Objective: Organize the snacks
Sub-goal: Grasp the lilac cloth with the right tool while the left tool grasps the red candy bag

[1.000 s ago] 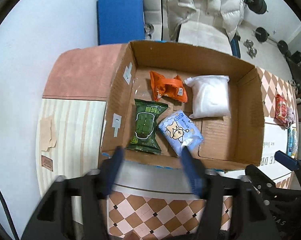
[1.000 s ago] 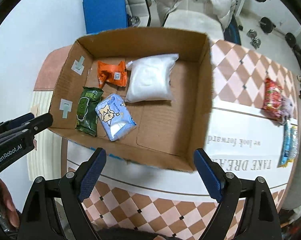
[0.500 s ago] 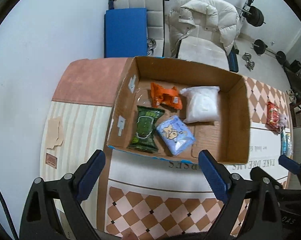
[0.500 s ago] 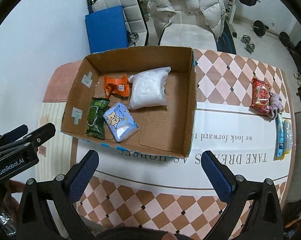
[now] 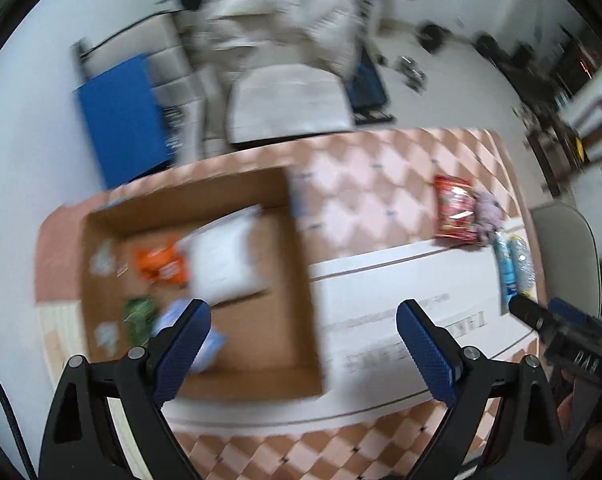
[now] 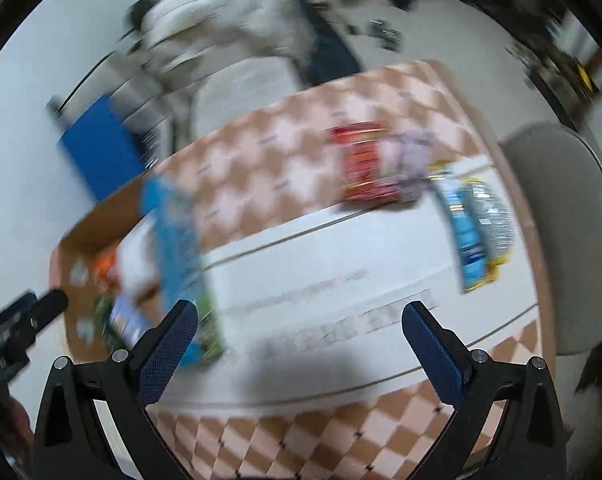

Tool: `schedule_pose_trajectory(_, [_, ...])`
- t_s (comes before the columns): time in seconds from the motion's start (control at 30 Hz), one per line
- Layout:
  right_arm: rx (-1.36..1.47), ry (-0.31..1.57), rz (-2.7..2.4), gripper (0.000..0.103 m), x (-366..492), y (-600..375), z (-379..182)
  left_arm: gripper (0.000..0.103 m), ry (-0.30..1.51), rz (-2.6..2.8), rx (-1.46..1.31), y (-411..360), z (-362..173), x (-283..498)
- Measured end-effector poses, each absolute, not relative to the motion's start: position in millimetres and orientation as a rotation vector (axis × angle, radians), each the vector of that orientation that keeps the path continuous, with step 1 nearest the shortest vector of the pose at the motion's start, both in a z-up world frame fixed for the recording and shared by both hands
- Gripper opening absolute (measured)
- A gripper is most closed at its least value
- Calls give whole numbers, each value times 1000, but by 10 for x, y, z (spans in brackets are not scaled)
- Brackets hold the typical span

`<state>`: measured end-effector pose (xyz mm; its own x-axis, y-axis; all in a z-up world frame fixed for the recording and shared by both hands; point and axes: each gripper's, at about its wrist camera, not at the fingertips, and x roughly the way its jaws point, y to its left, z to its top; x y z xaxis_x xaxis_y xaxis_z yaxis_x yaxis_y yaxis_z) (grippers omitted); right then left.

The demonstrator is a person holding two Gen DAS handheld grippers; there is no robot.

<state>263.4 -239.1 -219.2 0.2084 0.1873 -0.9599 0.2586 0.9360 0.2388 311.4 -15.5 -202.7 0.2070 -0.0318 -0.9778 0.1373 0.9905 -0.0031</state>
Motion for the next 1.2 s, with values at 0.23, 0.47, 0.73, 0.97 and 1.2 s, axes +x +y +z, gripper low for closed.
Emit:
schedule_pose_trajectory(0.23, [592, 1428, -153, 99, 3383, -3653, -2975, 95, 1506, -162, 193, -1259, -2741, 3864])
schedule_pose_trajectory(0.47, [675, 1586, -98, 88, 4024, -3944, -3925, 95, 1599, -133, 243, -1784, -3314, 4307])
schedule_pose_trajectory(0.73, [663, 1612, -54, 31, 4034, -4027, -4115, 95, 1681, -186, 149, -2115, -3601, 4568])
schedule_pose_trajectory(0.97, [681, 1579, -107, 31, 3925, -4338, -3948, 95, 1808, -257, 206, -2624, -4180, 4649])
schedule_pose_trajectory(1.2, [654, 1575, -119, 32, 3834, -4404, -3835, 44, 1759, -222, 262, -2657, -4238, 4467])
